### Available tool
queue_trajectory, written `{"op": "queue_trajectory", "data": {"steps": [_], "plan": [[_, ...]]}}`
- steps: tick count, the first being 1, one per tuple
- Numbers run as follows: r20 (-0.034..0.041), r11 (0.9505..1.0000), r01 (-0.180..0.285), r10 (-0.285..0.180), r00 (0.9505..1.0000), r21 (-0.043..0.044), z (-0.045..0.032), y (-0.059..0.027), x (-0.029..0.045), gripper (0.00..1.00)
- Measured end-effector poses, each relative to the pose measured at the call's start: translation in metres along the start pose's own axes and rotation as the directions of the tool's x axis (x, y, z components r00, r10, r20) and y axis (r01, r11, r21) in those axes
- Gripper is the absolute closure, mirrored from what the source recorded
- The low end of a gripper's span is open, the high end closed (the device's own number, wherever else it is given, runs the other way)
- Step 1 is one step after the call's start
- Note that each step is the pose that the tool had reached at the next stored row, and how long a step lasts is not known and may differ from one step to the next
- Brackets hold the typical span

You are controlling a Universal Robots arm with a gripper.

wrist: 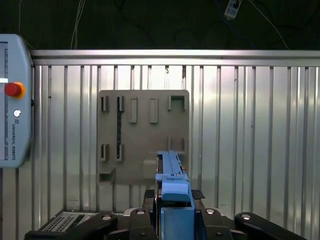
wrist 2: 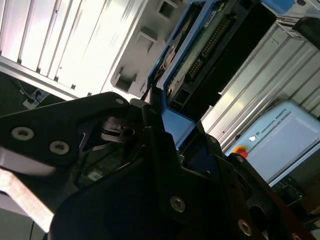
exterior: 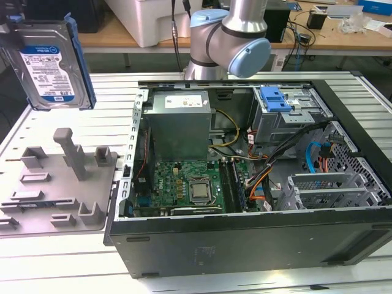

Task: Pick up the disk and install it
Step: 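Pick up the disk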

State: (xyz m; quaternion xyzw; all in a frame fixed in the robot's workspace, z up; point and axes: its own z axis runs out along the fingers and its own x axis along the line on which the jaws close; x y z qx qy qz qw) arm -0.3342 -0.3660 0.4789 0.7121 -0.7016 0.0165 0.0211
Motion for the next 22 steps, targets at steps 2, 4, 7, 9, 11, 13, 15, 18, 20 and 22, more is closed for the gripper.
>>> {"op": "queue_trajectory", "data": {"steps": [2,4,7,9,11,13,15,18,20,22], "plan": [[0.0001,1.0000,0.000,0.000,1.0000,-0.0015,-0.0011,-0.0075,0.0045,0.63],[0.0001,1.0000,0.000,0.000,1.0000,-0.0031,-0.0019,-0.0138,0.0080,0.63],[0.0002,1.0000,0.000,0.000,1.0000,-0.0077,-0.0036,-0.0297,0.0164,0.63],[0.0002,1.0000,0.000,0.000,1.0000,-0.0091,-0.0041,-0.0347,0.0191,0.63],[0.0002,0.9999,0.000,0.000,1.0000,-0.0107,-0.0046,-0.0400,0.0219,0.63],[0.0002,0.9999,0.001,-0.001,1.0000,-0.0128,-0.0053,-0.0473,0.0257,0.63],[0.0002,0.9999,0.001,-0.001,1.0000,-0.0150,-0.0059,-0.0543,0.0296,0.63],[0.0004,0.9998,0.001,-0.001,1.0000,-0.0181,-0.0070,-0.0665,0.0369,0.63],[0.0003,0.9998,0.001,-0.001,1.0000,-0.0206,-0.0082,-0.0760,0.0425,0.63],[0.0003,0.9997,0.001,-0.001,1.0000,-0.0225,-0.0090,-0.0827,0.0458,0.63]]}}
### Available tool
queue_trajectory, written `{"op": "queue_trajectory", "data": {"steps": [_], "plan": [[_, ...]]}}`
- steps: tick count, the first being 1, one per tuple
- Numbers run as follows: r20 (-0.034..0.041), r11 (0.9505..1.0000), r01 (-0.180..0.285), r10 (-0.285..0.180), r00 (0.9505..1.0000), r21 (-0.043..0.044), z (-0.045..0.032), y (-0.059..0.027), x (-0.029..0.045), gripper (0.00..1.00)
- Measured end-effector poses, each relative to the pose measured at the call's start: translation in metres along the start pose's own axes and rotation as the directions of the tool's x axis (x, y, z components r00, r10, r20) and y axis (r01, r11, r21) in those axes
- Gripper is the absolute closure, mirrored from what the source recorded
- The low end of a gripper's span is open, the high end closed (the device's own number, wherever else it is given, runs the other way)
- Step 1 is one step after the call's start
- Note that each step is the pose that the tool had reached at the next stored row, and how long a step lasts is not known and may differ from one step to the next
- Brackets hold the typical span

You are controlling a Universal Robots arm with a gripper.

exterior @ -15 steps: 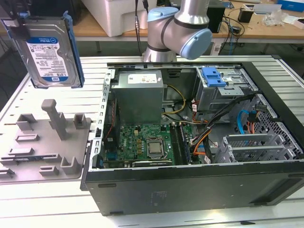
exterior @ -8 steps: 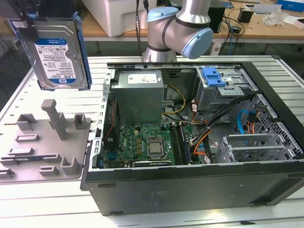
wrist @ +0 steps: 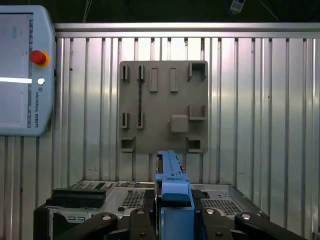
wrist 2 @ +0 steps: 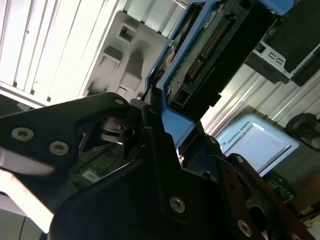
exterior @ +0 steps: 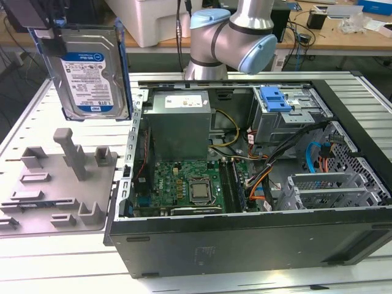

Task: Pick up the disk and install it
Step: 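Pick up the disk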

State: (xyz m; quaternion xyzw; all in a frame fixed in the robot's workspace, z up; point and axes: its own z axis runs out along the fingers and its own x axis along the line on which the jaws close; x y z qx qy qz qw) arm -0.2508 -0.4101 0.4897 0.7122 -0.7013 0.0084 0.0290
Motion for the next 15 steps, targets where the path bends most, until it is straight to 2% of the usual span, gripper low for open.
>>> {"op": "queue_trajectory", "data": {"steps": [5,7,14,15], "plan": [[0.0001,1.0000,0.000,0.000,1.0000,-0.0038,-0.0014,-0.0184,0.0075,0.63],[0.0002,1.0000,0.001,-0.001,1.0000,-0.0071,-0.0022,-0.0340,0.0132,0.63],[0.0002,0.9999,0.001,-0.001,1.0000,-0.0141,-0.0039,-0.0652,0.0248,0.63],[0.0003,0.9999,0.001,-0.001,1.0000,-0.0159,-0.0043,-0.0735,0.0279,0.63]]}}
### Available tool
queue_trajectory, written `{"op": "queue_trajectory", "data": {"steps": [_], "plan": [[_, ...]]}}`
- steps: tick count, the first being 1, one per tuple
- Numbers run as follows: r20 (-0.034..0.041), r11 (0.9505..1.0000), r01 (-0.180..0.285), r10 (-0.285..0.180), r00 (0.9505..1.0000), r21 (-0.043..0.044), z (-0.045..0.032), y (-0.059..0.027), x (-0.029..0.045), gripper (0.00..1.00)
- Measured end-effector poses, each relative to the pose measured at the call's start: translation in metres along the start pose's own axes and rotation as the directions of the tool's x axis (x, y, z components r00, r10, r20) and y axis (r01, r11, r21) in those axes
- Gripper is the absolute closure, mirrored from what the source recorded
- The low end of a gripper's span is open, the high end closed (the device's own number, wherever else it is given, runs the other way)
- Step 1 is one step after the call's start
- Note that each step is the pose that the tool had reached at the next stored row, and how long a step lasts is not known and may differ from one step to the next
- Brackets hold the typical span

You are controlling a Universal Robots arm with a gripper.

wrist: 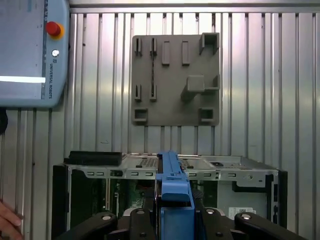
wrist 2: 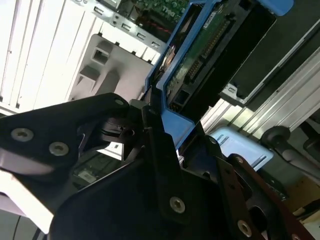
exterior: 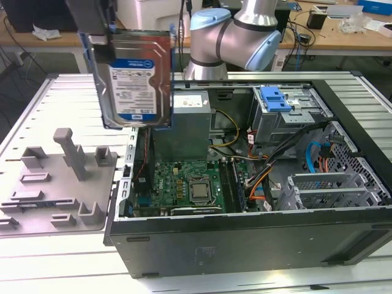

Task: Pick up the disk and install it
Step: 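Pick up the disk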

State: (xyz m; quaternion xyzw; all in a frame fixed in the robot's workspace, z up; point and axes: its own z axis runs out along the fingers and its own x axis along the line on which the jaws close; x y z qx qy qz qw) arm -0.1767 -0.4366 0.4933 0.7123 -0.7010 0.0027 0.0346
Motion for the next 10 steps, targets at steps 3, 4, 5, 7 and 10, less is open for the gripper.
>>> {"op": "queue_trajectory", "data": {"steps": [3,4,5,7,10], "plan": [[0.0002,1.0000,0.000,0.000,1.0000,-0.0046,-0.0011,-0.0192,0.0072,0.63],[0.0003,1.0000,0.000,0.000,1.0000,-0.0054,-0.0012,-0.0231,0.0087,0.63],[0.0003,1.0000,0.000,0.000,1.0000,-0.0064,-0.0015,-0.0270,0.0101,0.63],[0.0002,0.9999,0.001,-0.001,1.0000,-0.0105,-0.0023,-0.0418,0.0155,0.63],[0.0003,0.9999,0.001,-0.001,1.0000,-0.0157,-0.0030,-0.0593,0.0218,0.63]]}}
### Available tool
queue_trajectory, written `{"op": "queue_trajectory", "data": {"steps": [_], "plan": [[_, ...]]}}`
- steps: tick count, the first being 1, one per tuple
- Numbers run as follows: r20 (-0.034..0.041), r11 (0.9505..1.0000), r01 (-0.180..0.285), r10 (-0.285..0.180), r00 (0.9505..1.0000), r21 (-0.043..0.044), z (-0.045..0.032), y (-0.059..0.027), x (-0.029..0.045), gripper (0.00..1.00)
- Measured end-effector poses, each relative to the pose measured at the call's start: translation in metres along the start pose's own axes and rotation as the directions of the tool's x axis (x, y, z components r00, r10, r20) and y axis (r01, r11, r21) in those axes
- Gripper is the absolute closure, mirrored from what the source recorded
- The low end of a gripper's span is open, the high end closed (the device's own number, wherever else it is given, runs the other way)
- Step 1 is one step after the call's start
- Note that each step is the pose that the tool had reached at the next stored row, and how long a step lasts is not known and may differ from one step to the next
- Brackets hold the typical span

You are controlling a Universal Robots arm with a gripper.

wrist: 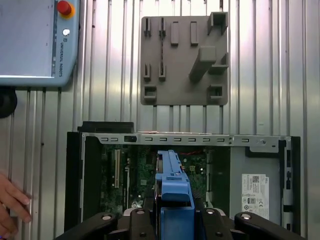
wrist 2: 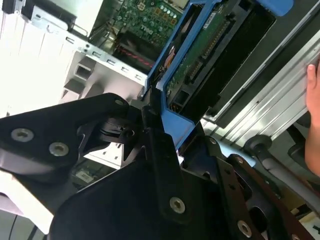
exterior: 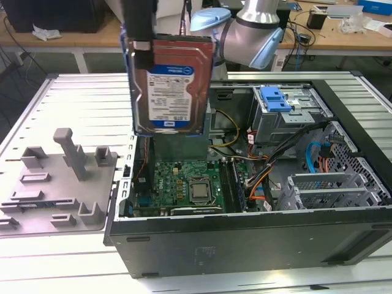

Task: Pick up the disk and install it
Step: 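Pick up the disk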

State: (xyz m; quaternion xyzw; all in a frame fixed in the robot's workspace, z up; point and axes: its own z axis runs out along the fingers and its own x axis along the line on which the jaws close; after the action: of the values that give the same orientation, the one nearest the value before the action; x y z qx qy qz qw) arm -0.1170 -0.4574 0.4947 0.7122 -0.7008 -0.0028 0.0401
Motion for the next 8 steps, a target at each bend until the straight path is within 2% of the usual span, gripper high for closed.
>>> {"op": "queue_trajectory", "data": {"steps": [6,8], "plan": [[0.0002,1.0000,0.000,0.000,1.0000,-0.0078,-0.0013,-0.0259,0.0089,0.63],[0.0002,0.9999,0.001,-0.001,1.0000,-0.0127,-0.0022,-0.0415,0.0142,0.63]]}}
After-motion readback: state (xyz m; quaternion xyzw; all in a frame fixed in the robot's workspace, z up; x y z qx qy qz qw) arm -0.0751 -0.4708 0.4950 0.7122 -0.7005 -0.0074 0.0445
